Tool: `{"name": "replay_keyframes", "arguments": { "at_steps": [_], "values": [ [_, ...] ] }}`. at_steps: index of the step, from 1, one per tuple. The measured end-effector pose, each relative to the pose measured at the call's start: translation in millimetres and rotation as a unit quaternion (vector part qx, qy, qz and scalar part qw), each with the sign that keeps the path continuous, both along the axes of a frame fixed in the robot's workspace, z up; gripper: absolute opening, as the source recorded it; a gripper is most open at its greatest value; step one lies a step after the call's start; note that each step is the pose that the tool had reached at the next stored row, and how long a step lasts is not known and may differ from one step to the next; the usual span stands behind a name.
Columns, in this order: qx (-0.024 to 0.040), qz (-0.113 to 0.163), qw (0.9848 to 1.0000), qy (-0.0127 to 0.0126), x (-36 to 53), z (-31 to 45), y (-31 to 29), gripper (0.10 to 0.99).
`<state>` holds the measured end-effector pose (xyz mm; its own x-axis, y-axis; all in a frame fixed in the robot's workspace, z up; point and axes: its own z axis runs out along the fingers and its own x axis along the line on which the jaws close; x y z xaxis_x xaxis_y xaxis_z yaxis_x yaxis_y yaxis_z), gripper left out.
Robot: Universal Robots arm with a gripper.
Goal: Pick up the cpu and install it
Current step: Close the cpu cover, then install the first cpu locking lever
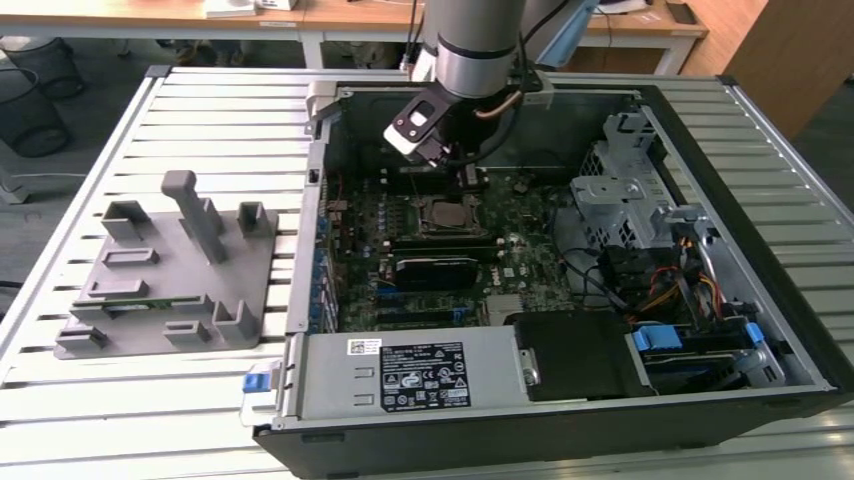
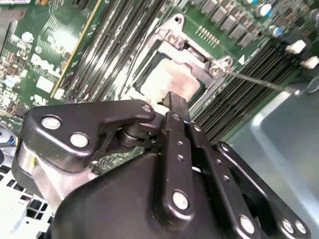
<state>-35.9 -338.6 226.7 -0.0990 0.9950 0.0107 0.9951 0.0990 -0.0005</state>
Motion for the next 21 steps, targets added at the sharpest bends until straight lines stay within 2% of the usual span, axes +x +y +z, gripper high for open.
{"name": "replay_keyframes", "arguments": {
  "at_steps": [6,21],
  "values": [
    [-0.0004,0.0,1.0,0.0001,3.4,0.5,0.0,0.106],
    [-0.0001,0.0,1.0,0.0,3.4,11.7,0.0,0.106]
  ]
}}
